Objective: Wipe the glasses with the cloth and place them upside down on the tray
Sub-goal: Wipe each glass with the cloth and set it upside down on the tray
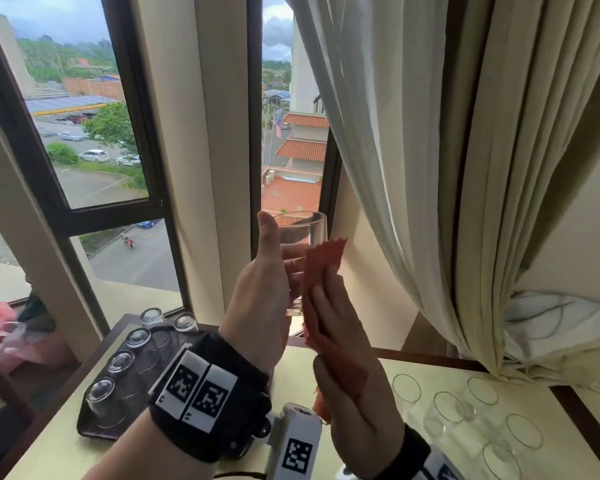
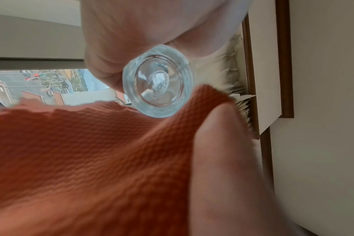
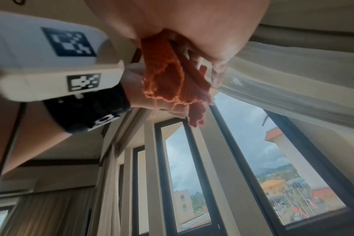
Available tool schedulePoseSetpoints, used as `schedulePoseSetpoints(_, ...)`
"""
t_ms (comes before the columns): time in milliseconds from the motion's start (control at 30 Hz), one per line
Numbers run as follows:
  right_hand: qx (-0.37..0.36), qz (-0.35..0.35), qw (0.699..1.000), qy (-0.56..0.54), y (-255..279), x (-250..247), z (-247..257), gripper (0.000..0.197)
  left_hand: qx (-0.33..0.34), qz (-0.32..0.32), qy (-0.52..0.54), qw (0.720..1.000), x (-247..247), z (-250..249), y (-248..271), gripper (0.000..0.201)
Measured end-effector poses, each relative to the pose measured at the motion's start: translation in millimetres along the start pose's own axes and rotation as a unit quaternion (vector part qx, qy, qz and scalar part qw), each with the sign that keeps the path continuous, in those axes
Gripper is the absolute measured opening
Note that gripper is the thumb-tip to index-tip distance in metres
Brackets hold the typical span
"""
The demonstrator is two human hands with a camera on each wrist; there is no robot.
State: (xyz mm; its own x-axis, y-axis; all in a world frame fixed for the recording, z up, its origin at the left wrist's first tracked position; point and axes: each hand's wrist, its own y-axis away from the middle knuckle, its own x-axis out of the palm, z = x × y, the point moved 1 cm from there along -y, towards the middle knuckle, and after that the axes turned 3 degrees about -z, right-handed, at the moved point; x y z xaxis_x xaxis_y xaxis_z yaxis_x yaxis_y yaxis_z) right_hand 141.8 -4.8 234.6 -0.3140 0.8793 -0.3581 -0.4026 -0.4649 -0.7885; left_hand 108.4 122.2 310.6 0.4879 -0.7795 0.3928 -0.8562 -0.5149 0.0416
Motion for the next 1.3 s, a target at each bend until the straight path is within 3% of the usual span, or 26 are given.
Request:
schedulePoseSetpoints(67, 0.141, -0.023, 0.98, -0.136, 17.6, -8.9, 17.1, 0.056, 0.0, 0.009, 0.001, 1.0, -0.2, 3.2, -0.7, 0.093)
schedulePoseSetpoints(167, 0.221, -0.081, 0.941, -0.243, -10.9, -16.8, 24.3, 0.055, 0.003, 0.027, -0.011, 1.0, 5.4, 11.3, 6.7, 0.097)
schedulePoseSetpoints(233, 0.229, -0.116, 0.925, -0.281, -32.4, -24.3, 24.6, 0.052, 0.013, 0.02, -0.01, 1.0, 10.0, 17.5, 9.4, 0.096)
schedulePoseSetpoints(300, 0.188, -0.126, 0.942, -0.249, -37.3, -28.9, 27.9, 0.05, 0.021, 0.007, -0.009, 1.0, 15.6, 20.1, 12.6, 0.099)
schedulePoseSetpoints(367, 0.127, -0.076, 0.97, -0.192, -26.2, -25.9, 25.7, 0.045, 0.03, 0.01, -0.004, 0.999, 17.7, 18.6, 13.8, 0.101)
schedulePoseSetpoints(400, 0.137, -0.037, 0.978, -0.156, -24.7, -20.1, 17.6, 0.039, 0.034, 0.02, -0.006, 0.999, 18.3, 15.1, 15.3, 0.098)
schedulePoseSetpoints(467, 0.195, 0.033, 0.971, -0.135, 1.9, -14.0, 16.8, 0.052, 0.043, 0.029, -0.032, 0.998, 15.5, 5.2, 16.2, 0.093)
schedulePoseSetpoints(533, 0.191, 0.096, 0.965, -0.153, 26.0, -15.5, -7.3, 0.062, 0.062, 0.016, -0.078, 0.995, 10.6, 0.0, 10.5, 0.098)
schedulePoseSetpoints(600, 0.211, 0.033, 0.963, -0.167, 39.7, -21.0, 4.3, 0.07, 0.073, 0.01, -0.11, 0.991, 7.1, -0.4, 2.9, 0.092)
schedulePoseSetpoints(667, 0.24, -0.019, 0.952, -0.191, 34.0, -14.2, 19.1, 0.064, 0.08, 0.013, -0.128, 0.988, 8.5, -0.4, -0.1, 0.077)
schedulePoseSetpoints(800, 0.336, -0.128, 0.869, -0.339, 32.4, -17.1, 13.5, 0.045, 0.106, 0.084, -0.117, 0.984, 19.6, 5.4, 4.0, 0.056)
schedulePoseSetpoints(900, 0.435, -0.202, 0.714, -0.509, 18.8, -20.1, 7.3, 0.051, 0.135, 0.081, -0.151, 0.976, 22.8, 14.9, 5.0, 0.065)
schedulePoseSetpoints(933, 0.442, -0.211, 0.677, -0.549, 17.9, -22.4, 5.4, 0.052, 0.147, 0.077, -0.17, 0.971, 21.9, 18.1, 4.7, 0.069)
schedulePoseSetpoints(1033, 0.465, -0.236, 0.625, -0.581, 13.3, -34.2, -0.1, 0.056, 0.183, 0.084, -0.237, 0.95, 18.6, 20.4, 9.6, 0.072)
schedulePoseSetpoints(1100, 0.447, -0.245, 0.637, -0.578, 8.9, -41.8, -1.2, 0.054, 0.209, 0.088, -0.285, 0.931, 14.1, 21.0, 13.4, 0.072)
schedulePoseSetpoints(1200, 0.412, -0.262, 0.692, -0.532, -2.0, -55.1, 0.3, 0.051, 0.239, 0.089, -0.334, 0.907, 4.4, 20.0, 19.0, 0.07)
schedulePoseSetpoints(1300, 0.427, -0.253, 0.737, -0.458, -11.3, -63.2, -1.7, 0.047, 0.255, 0.108, -0.337, 0.9, -3.7, 21.3, 26.1, 0.063)
